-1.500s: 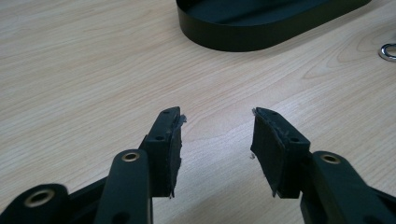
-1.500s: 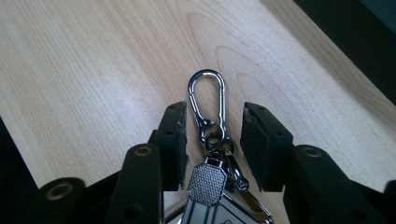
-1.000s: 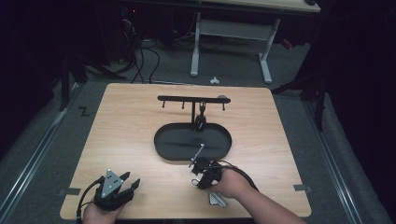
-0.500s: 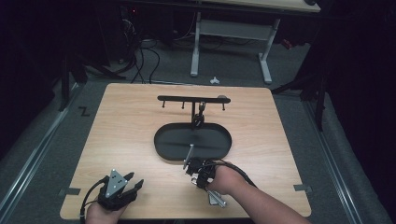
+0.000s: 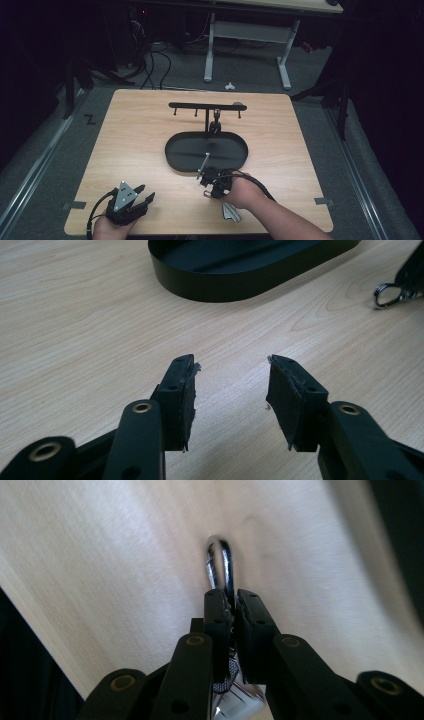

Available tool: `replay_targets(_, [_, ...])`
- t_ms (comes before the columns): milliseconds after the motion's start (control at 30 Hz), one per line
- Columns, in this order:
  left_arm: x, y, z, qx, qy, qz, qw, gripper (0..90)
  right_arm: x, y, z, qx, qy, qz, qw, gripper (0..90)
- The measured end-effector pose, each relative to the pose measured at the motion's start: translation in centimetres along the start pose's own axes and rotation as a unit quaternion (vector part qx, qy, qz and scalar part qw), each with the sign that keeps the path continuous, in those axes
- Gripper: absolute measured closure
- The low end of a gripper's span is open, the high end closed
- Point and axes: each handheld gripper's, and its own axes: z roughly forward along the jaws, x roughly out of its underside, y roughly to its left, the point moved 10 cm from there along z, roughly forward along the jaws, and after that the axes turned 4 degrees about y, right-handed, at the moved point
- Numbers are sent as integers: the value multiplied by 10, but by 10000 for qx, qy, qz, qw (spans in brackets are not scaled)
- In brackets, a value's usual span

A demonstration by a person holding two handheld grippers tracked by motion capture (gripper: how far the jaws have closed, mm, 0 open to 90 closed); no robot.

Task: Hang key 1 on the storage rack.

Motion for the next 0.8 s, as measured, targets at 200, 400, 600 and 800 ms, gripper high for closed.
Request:
replay_targets(200, [0,-1,1,15,-2,29,10000,543,5,2,5,-6,123,-101,9999,841])
replay_targets(400, [1,-2,2,49,25,43,10000,543,3,5,6,95,107,-254,9996,836])
replay_targets(600, [1,-3,2,64,50,72,9999,541,3,5,8,108,105,-279,9995,818])
replay_targets(800, [1,-3,3,65,33,65,10000,538,5,4,2,64,41,-234,9997,847])
